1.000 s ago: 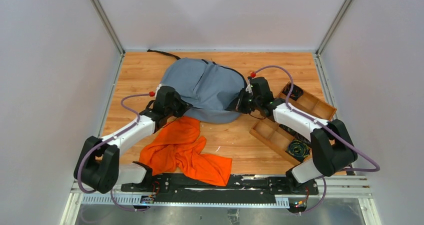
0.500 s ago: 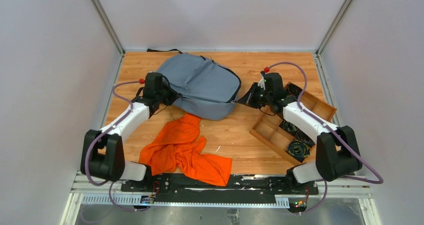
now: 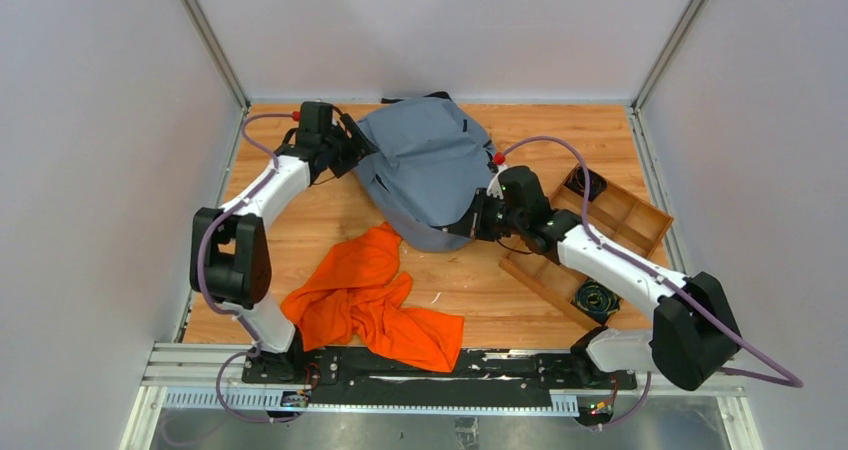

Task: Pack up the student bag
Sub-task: Zip the student bag at the center of the board.

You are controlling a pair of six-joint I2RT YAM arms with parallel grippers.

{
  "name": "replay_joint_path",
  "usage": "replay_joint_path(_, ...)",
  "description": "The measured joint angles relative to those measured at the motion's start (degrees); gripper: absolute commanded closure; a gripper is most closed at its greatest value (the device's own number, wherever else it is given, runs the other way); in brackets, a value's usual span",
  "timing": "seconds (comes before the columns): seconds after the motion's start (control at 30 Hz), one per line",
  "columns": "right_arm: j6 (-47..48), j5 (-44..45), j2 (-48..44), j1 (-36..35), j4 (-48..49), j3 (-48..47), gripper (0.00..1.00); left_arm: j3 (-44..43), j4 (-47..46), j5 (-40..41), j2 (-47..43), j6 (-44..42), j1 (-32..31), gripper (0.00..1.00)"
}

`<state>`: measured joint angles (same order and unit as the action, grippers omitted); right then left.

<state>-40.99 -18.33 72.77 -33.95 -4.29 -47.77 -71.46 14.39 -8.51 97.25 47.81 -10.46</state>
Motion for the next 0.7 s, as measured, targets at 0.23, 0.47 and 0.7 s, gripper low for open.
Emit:
replay_joint_path(0.23,-0.09,1.46,2.84,-0.87,-0.63,-0.90,1.00,4.70,6.56,4.92,-15.41,-6.36,-4.59,0.13)
replay_joint_path(0.47,0.59,2.10,5.40,-0.59,-1.53,-4.07,1.00,16.57,4.63,5.01,-28.37,-0.96,-18.84,0.09)
replay_joint_path(0.7,0.72,2.08,6.47,-0.50,-1.79,-4.98,1.00,18.86,4.22,5.44,-22.71,5.31,-21.70,0.17)
